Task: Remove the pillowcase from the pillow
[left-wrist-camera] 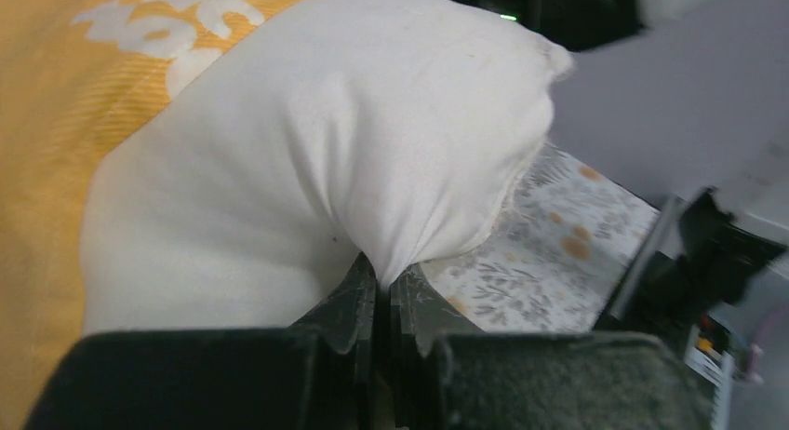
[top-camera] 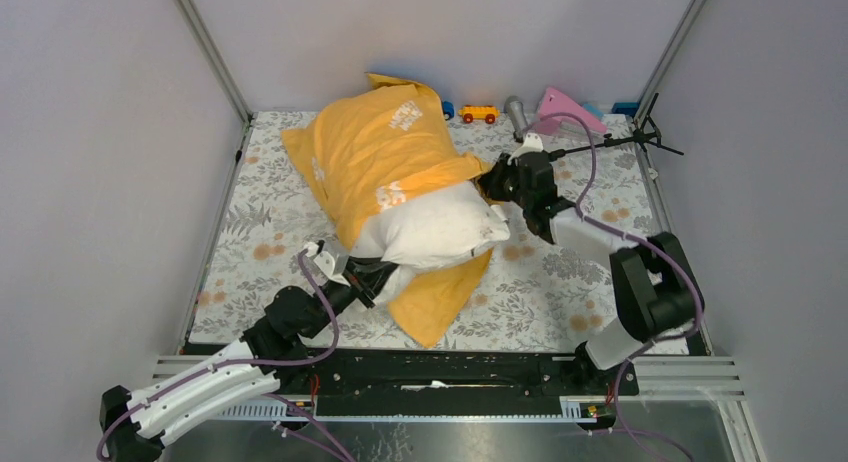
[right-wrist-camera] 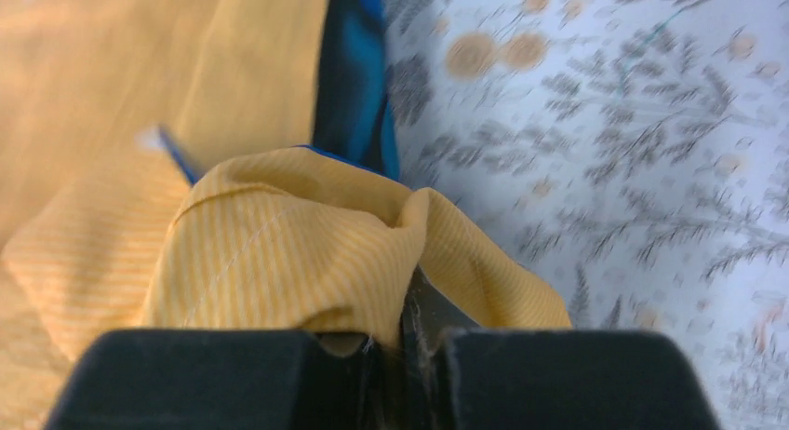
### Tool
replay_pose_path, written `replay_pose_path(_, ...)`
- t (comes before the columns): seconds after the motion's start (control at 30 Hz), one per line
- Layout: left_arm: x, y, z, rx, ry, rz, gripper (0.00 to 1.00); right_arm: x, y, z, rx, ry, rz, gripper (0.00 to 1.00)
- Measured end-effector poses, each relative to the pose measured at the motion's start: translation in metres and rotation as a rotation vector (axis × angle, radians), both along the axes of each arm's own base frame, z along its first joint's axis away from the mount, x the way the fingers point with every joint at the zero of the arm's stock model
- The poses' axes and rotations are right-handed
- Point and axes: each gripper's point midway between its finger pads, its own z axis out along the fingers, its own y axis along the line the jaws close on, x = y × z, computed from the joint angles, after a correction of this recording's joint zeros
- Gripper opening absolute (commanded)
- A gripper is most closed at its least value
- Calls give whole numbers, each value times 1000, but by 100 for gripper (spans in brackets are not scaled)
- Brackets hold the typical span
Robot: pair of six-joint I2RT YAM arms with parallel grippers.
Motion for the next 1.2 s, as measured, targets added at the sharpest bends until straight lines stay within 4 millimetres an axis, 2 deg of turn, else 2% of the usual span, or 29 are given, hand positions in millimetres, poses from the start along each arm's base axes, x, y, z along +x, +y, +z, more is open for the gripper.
replay_pose_path(0.13, -24, -23, 3, -6, -41, -186, 0, 53, -12, -16, 23, 70, -76, 3)
replay_pose_path(0.2, -31, -32, 2, 3, -47, -247, 0, 73, -7, -31, 23, 118, -72, 3)
replay_pose_path(0.27, -34, -39, -6, 29, -33, -287, 0, 84, -1, -46, 20, 165, -56, 7)
replay_pose_path(0.3, -36, -43, -12, 47, -20, -306, 0, 85, 2, -53, 17, 189, -48, 21)
replay_pose_path(0.37, -37, -47, -21, 75, -1, -328, 0, 84, 4, -62, 12, 226, -38, 59)
replay_pose_path(0.4, -37, -48, -24, 85, 7, -333, 0, 82, 3, -64, 9, 238, -40, 70)
replay_pose_path(0.47, -34, -52, -27, 103, 26, -330, 0, 82, -1, -64, 3, 246, -45, 80)
replay_pose_path(0.57, -25, -63, -29, 141, 64, -324, 0, 82, -8, -58, -5, 260, -57, 89)
replay_pose_path(0.6, -22, -68, -30, 154, 77, -326, 2, 81, -11, -53, -8, 263, -62, 92)
replay_pose_path(0.63, -18, -73, -30, 169, 92, -328, 9, 80, -14, -47, -13, 261, -70, 94)
replay_pose_path(0.73, -8, -94, -40, 238, 156, -342, 52, 79, -23, -14, -24, 231, -98, 99)
replay_pose_path(0.77, -5, -99, -44, 258, 172, -347, 61, 78, -25, 3, -24, 210, -101, 100)
replay_pose_path(0.8, -3, -104, -48, 274, 193, -350, 66, 76, -26, 16, -23, 192, -102, 100)
replay_pose_path(0.9, -2, -110, -58, 306, 234, -354, 75, 64, -31, 65, -5, 119, -107, 100)
replay_pose_path(1.0, 1, -103, -58, 312, 240, -313, 79, 42, -40, 105, 18, 43, -118, 100)
replay_pose_path(1.1, 7, -81, -37, 249, 181, -214, 83, 7, -54, 124, 33, -4, -131, 100)
replay_pose_path(1.2, 11, -49, -9, 136, 98, -96, 91, -23, -64, 121, 38, 1, -151, 100)
